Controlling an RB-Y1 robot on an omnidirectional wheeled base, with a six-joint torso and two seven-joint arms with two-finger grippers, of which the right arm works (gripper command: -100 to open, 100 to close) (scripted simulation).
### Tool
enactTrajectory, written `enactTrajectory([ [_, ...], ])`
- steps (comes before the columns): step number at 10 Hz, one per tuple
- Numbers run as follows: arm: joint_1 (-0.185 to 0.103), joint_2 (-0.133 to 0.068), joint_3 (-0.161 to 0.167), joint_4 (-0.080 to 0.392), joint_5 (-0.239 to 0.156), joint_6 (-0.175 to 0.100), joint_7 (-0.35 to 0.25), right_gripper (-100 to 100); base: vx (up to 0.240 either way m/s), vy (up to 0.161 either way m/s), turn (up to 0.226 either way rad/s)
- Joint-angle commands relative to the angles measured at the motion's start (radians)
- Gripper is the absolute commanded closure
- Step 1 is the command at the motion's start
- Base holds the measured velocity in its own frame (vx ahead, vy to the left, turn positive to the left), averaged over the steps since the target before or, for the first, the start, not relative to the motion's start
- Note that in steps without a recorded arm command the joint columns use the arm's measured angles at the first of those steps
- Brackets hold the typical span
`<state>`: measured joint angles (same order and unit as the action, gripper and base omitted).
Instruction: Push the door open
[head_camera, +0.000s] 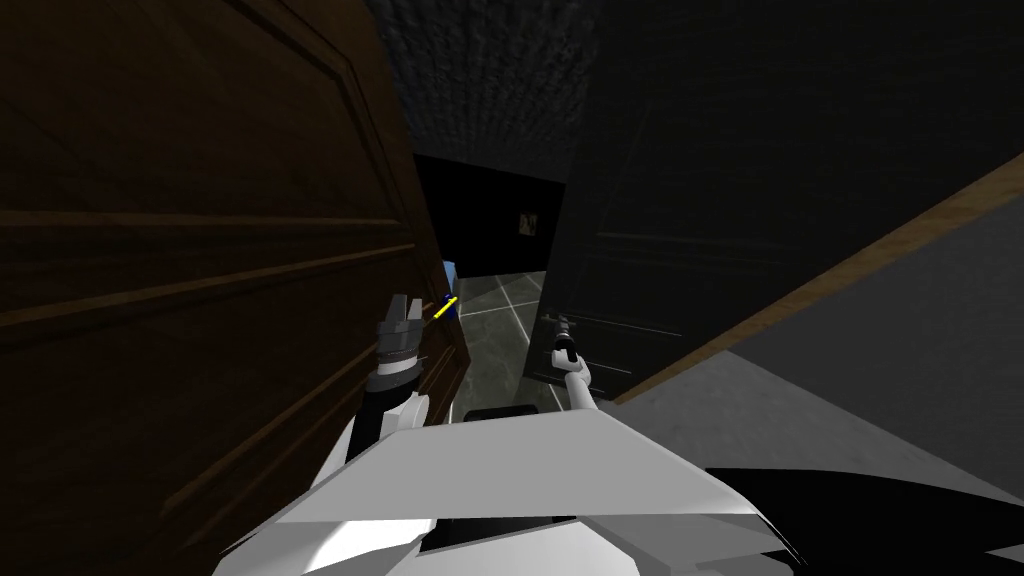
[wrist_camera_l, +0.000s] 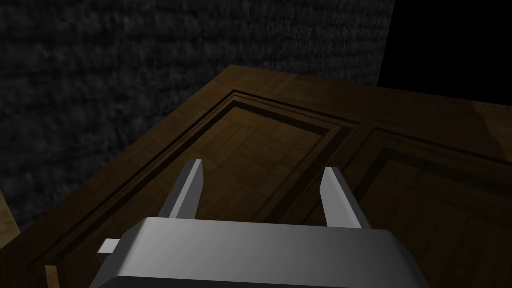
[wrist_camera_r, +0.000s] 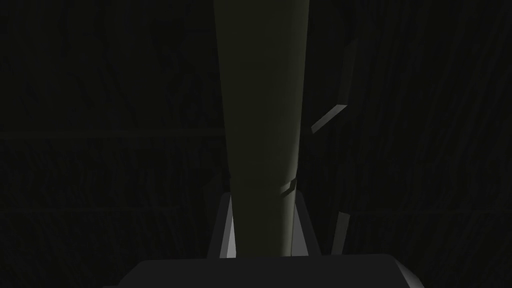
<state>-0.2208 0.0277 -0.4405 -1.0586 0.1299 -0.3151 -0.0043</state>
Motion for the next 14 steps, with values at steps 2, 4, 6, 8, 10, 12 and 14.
enactTrajectory([
  [2,-0.018,-0.026,0.002,0.005,-0.020,-0.008,0.024,100,0.201,-0.039,-0.164],
  [4,-0.035,-0.041,0.006,0.029,-0.042,-0.017,0.048,100,0.257,-0.054,-0.177],
  [6,-0.043,-0.046,0.008,0.039,-0.051,-0.021,0.058,100,0.122,-0.045,-0.086],
  [8,-0.055,-0.053,0.011,0.056,-0.067,-0.027,0.075,100,0.116,-0.030,-0.171],
  [10,-0.068,-0.058,0.014,0.074,-0.083,-0.034,0.093,100,0.112,-0.035,-0.153],
  [12,-0.068,-0.058,0.014,0.074,-0.083,-0.034,0.093,100,0.072,0.004,-0.034],
  [14,-0.081,-0.061,0.017,0.092,-0.100,-0.041,0.112,100,0.088,-0.008,-0.130],
])
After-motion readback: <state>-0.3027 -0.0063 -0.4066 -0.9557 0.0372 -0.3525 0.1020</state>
